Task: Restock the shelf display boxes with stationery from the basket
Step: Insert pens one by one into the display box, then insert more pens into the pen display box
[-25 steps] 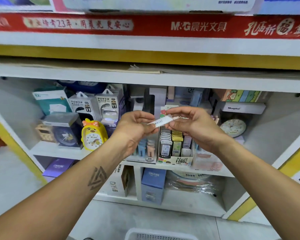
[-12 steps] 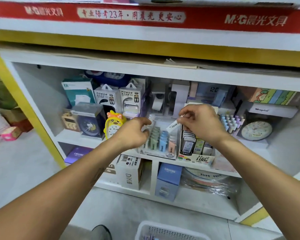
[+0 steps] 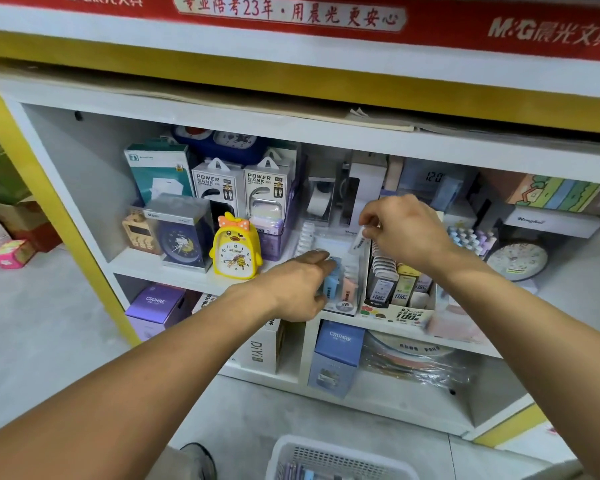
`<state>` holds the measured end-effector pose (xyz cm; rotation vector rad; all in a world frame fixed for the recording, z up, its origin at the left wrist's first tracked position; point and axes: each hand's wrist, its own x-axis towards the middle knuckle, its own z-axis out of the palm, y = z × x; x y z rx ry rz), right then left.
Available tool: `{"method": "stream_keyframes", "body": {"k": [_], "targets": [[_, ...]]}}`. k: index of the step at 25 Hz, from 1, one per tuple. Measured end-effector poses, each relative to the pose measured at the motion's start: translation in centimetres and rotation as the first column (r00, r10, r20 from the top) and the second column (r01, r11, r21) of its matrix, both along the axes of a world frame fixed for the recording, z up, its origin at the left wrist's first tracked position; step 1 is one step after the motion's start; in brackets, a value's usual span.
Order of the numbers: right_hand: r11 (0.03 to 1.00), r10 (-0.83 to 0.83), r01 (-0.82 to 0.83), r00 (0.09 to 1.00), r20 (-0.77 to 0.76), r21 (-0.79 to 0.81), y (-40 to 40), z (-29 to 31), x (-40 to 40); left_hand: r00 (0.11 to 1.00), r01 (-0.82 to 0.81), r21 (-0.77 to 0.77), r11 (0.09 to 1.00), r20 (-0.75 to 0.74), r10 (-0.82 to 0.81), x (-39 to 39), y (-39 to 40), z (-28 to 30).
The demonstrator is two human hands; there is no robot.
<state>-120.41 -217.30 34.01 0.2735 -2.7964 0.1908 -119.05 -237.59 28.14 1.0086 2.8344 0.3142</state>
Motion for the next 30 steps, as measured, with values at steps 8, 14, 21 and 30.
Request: {"method": "stream_keyframes", "body": {"k": [8, 14, 21, 30], "targets": [[0.981, 0.048, -0.079, 0.984, 0.171, 0.176, -1.4, -2.0, -0.8, 0.999, 0.04, -0.125, 0.991, 0.019, -0.038, -0.2, 0.8, -0.4], [0.973, 0.068, -0.108, 0.979, 0.191, 0.206, -1.7, -2.5, -0.9, 0.999, 0.039, -0.142, 0.989, 0.032, -0.035, -0.1, 0.9, -0.3], [0.974, 0.09, -0.117, 0.986, 0.142, 0.193, -1.6, -1.6, -0.1, 0.999, 0.011, -0.103, 0.995, 0.05, -0.006, 0.6, 0.6, 0.5], [0.937, 0.064, 0.04, 0.958, 0.28, -0.348, -1.4, -10.9, 13.7, 0.901, 0.131, -0.123, 0.984, 0.429, -0.066, 8.1, 3.6, -3.1]]}}
